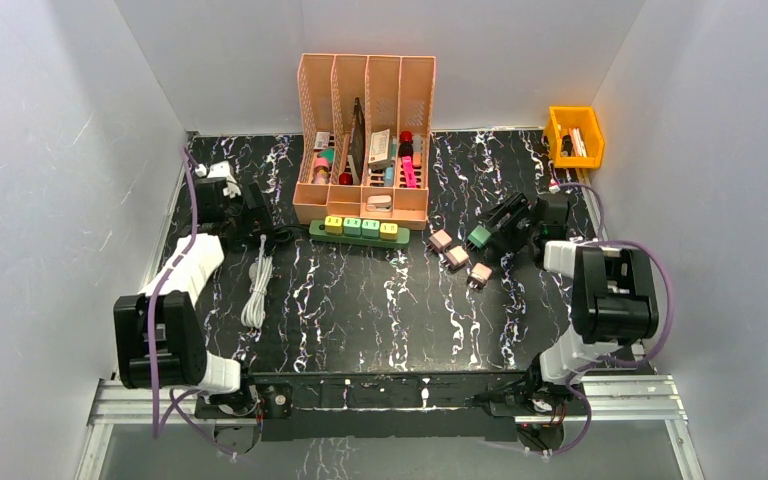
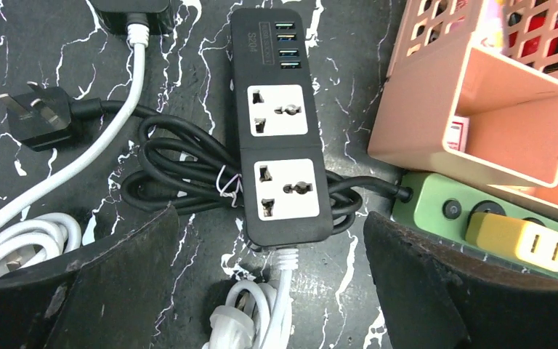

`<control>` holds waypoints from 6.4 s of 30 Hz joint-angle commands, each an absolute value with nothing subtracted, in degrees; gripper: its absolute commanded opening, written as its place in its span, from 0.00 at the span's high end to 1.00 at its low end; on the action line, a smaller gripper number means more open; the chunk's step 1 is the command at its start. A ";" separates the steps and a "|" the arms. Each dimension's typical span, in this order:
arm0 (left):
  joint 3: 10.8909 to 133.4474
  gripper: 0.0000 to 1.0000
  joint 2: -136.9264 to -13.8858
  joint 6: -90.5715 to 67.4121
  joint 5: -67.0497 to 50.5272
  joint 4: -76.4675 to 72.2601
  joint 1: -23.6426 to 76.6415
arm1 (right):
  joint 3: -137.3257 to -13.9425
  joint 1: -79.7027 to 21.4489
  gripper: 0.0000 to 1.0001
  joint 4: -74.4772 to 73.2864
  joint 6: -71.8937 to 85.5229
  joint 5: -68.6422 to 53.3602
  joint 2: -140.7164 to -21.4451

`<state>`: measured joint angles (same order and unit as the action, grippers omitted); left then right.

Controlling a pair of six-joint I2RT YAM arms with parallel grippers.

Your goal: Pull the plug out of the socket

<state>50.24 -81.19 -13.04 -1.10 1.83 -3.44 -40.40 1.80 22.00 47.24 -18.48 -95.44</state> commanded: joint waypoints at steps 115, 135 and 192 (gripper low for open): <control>33.39 0.02 -80.77 -93.25 -23.50 -20.16 4.83 | -43.03 -43.40 1.00 64.58 -1.92 -17.14 -81.98; 29.26 0.02 -76.09 -98.29 -17.65 -28.62 5.23 | -42.07 -46.81 1.00 59.63 -0.68 -20.01 -77.24; 36.99 1.00 -73.13 -74.79 -4.43 -21.66 4.35 | -49.84 -25.07 1.00 70.44 46.01 -45.77 -84.73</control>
